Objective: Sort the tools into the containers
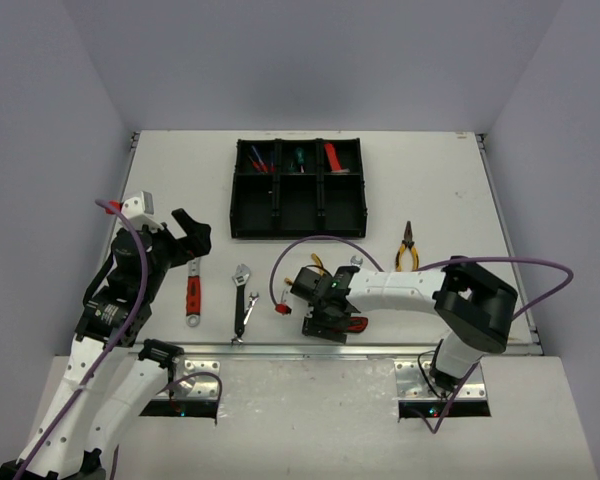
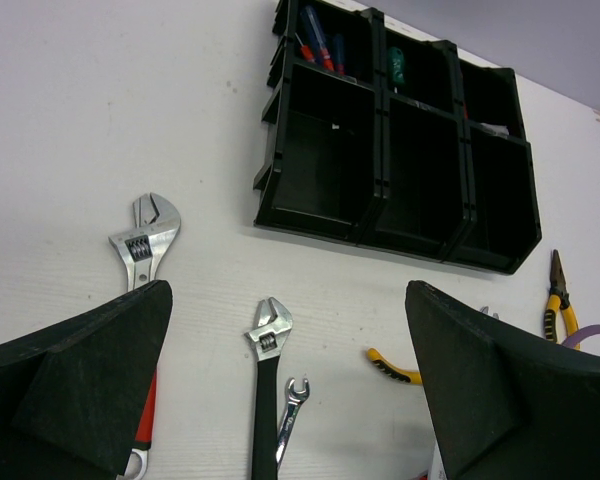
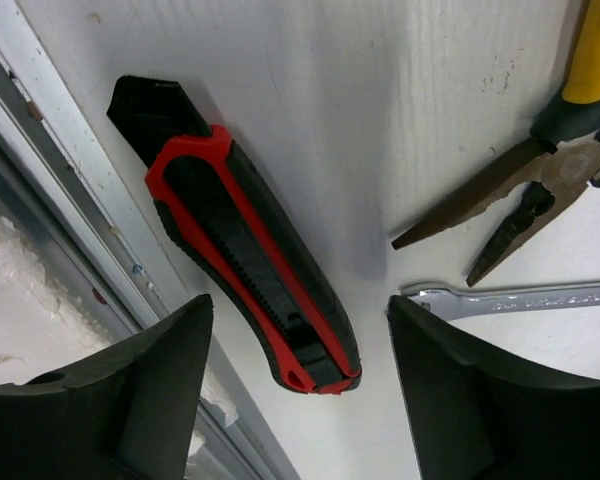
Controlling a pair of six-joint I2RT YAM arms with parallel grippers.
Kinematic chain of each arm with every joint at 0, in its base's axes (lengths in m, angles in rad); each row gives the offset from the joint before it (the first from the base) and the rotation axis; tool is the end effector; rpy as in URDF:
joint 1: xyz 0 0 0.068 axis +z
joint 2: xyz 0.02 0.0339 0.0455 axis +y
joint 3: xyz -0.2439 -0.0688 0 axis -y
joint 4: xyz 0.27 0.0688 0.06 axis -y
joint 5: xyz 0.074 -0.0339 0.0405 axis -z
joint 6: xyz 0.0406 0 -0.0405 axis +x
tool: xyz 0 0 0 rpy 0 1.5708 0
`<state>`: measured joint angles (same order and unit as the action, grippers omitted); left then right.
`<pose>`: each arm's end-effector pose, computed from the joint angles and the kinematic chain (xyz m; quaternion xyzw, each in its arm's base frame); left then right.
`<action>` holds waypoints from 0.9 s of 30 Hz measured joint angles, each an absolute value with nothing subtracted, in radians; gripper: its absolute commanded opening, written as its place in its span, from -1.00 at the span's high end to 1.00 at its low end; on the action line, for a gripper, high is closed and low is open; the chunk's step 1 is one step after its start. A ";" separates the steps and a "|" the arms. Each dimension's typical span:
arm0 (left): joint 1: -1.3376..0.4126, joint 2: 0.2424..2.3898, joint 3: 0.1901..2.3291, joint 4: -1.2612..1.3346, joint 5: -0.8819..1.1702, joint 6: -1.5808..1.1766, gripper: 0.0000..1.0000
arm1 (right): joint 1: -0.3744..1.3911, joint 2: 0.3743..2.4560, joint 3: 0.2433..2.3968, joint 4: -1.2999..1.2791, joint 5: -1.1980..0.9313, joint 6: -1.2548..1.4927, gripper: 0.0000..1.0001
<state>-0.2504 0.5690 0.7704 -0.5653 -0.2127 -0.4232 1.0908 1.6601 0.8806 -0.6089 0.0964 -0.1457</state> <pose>0.1700 -0.0346 0.3172 -0.1307 0.8105 -0.1040 0.5615 0.1405 0.2614 0.0968 -0.5730 0.8131 -0.0013 0.1028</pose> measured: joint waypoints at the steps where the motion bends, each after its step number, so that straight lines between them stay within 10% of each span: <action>1: -0.250 0.569 0.770 -0.565 -0.213 -0.423 -1.00 | 1.091 1.670 0.880 -0.602 0.093 -0.148 0.11; 15: -0.250 0.569 0.770 -0.565 -0.209 -0.423 -1.00 | 1.109 1.624 0.880 -0.627 0.078 -0.144 0.99; 27: -0.250 0.560 0.770 -0.565 -0.209 -0.423 -1.00 | 0.910 1.270 1.054 -0.475 0.133 -0.221 1.00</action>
